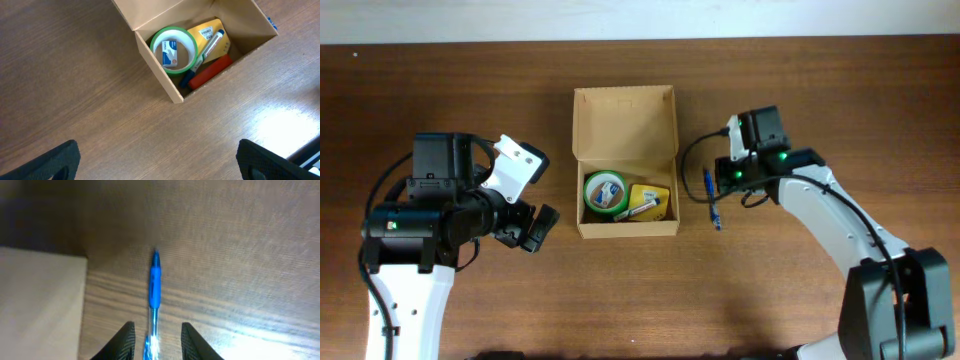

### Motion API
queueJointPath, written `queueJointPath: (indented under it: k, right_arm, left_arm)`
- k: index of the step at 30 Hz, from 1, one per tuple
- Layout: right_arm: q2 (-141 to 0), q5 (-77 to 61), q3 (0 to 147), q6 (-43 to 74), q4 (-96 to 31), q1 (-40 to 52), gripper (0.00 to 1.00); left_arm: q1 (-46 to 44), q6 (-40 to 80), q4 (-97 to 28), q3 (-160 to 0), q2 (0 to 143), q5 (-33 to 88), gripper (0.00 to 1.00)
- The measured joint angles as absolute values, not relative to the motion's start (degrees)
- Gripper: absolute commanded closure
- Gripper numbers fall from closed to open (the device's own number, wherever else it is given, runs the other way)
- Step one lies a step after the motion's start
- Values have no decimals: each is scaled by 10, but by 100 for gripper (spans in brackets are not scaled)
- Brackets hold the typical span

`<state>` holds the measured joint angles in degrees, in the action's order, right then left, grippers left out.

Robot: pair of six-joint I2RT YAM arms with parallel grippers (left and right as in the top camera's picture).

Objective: Pack container
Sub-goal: 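Lower the right gripper and grasp the blue pen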

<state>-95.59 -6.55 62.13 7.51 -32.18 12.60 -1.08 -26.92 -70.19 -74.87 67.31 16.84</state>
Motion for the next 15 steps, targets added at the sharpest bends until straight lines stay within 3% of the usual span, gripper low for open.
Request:
queueJointPath:
  k: [15]
  right_arm:
    - [-960, -66, 539, 72, -244, 139, 69]
  left_arm:
    - [-11, -269, -702, -749, 673, 168, 1]
